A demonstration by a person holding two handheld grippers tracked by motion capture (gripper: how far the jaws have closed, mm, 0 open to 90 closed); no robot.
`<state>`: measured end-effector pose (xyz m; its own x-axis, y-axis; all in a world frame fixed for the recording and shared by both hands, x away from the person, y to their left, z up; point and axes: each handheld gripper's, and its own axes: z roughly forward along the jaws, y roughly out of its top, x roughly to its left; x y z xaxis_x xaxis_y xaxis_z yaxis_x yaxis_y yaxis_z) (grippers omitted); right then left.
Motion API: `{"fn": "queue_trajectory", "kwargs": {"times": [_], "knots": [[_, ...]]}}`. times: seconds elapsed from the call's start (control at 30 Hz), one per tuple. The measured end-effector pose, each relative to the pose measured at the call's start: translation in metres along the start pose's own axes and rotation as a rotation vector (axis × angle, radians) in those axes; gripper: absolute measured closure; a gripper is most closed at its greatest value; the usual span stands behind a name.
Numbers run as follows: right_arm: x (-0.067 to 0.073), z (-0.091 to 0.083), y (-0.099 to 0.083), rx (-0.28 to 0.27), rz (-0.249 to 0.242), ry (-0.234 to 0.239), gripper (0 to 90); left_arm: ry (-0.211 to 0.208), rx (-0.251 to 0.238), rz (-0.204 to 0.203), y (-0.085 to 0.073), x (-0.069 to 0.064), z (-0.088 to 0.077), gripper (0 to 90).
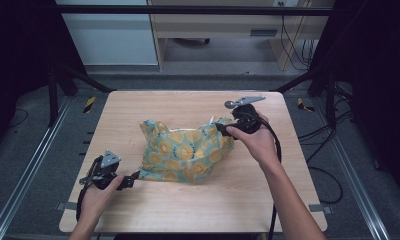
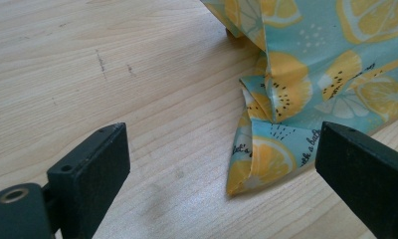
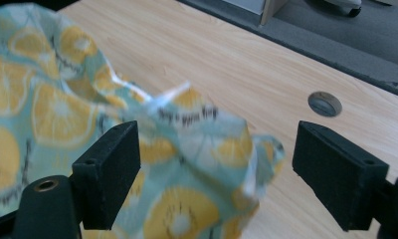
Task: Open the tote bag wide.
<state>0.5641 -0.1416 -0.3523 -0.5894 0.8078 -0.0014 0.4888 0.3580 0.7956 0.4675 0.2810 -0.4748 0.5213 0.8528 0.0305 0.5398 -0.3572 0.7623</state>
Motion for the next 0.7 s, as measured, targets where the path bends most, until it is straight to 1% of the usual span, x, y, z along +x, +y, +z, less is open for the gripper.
{"fn": "queue_trajectory", "kwargs": {"times": [0.03, 0.07, 0.13, 0.2, 0.23, 0.3, 0.37, 0.4, 0.43, 0.5, 0.57, 0.6, 0.67, 0.7], "knots": [[0.0, 0.004, 0.004, 0.0, 0.004, 0.001, 18.6, 0.0, 0.002, 0.003, 0.0, 0.0, 0.0, 6.6], [0.0, 0.004, 0.004, 0.0, 0.004, 0.001, 18.6, 0.0, 0.002, 0.003, 0.0, 0.0, 0.0, 6.6], [0.0, 0.012, 0.012, 0.001, 0.021, -0.003, 17.4, -0.001, 0.003, 0.007, 0.001, 0.0, 0.0, 6.6], [0.0, 0.019, 0.017, 0.007, 0.021, -0.008, 15.8, -0.001, 0.002, 0.009, 0.001, -0.001, 0.0, 6.6], [0.0, 0.022, 0.018, 0.01, 0.029, -0.008, 15.8, -0.001, 0.002, 0.009, 0.001, -0.001, 0.0, 6.6], [0.001, 0.029, 0.019, 0.031, 0.021, -0.01, 15.0, -0.003, 0.0, 0.01, 0.001, -0.001, 0.0, 6.6], [0.003, 0.035, 0.018, 0.059, 0.015, -0.011, 17.4, -0.004, 0.0, 0.01, 0.001, -0.001, 0.0, 6.6], [0.004, 0.038, 0.016, 0.087, 0.006, -0.013, 22.5, -0.004, -0.001, 0.01, 0.001, -0.001, 0.0, 6.7], [0.005, 0.04, 0.015, 0.099, 0.006, -0.007, 28.6, -0.005, -0.002, 0.01, 0.001, -0.001, 0.0, 6.7], [0.007, 0.043, 0.011, 0.126, -0.016, 0.01, 52.3, -0.005, -0.002, 0.007, 0.001, -0.001, 0.0, 6.7], [0.009, 0.043, 0.009, 0.134, -0.042, 0.023, 70.9, -0.003, -0.007, 0.005, 0.002, -0.001, 0.0, 6.7], [0.01, 0.042, 0.008, 0.123, -0.047, 0.033, 79.4, -0.002, -0.008, 0.008, 0.002, -0.001, 0.0, 6.7], [0.012, 0.039, 0.008, 0.103, -0.054, 0.052, 87.8, -0.001, -0.007, 0.006, 0.002, -0.001, 0.0, 6.7], [0.013, 0.038, 0.008, 0.097, -0.059, 0.058, 89.1, -0.002, -0.005, 0.006, 0.002, -0.001, 0.0, 6.7]]}}
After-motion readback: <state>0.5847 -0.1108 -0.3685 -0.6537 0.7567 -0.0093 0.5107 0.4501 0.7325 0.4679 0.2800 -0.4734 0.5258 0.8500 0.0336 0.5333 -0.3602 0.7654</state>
